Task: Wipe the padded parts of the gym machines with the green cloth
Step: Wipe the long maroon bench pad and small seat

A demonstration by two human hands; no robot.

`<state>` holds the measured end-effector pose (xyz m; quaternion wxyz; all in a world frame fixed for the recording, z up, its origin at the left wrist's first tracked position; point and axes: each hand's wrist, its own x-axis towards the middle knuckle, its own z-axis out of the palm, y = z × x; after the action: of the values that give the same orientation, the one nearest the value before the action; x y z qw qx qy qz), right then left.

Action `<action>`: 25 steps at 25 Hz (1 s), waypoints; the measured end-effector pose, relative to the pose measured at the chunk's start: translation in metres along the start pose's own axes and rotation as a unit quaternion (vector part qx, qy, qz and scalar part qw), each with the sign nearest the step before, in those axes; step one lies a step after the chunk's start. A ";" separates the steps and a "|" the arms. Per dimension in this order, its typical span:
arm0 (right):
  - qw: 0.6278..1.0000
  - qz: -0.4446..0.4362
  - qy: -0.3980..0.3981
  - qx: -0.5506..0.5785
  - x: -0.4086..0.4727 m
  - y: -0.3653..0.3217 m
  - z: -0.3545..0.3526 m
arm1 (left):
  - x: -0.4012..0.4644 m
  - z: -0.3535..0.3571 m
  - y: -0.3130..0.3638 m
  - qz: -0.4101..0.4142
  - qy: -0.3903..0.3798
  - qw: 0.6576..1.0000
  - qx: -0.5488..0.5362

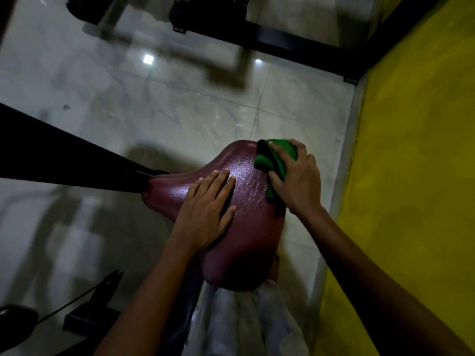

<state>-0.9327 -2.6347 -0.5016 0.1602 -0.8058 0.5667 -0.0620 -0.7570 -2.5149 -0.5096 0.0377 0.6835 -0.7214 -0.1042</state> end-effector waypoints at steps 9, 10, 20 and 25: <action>0.959 -0.261 0.058 -0.094 -0.119 0.004 0.022 | 0.008 -0.009 -0.014 0.035 -0.037 0.999 0.000; 0.957 -0.266 0.062 -0.101 -0.108 0.007 0.019 | 0.007 -0.008 -0.015 0.035 -0.037 0.999 -0.003; 0.938 -0.334 0.036 -0.088 -0.148 -0.003 0.032 | -0.004 -0.004 -0.014 0.028 -0.045 0.998 -0.039; 0.920 -0.374 0.014 -0.117 -0.100 0.002 0.012 | -0.011 -0.008 -0.020 -0.014 -0.065 0.998 -0.012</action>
<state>-0.9664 -2.5399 -0.5058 0.0221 -0.9711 0.2292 -0.0622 -0.7352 -2.5061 -0.5050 -0.0029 0.6850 -0.7112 -0.1578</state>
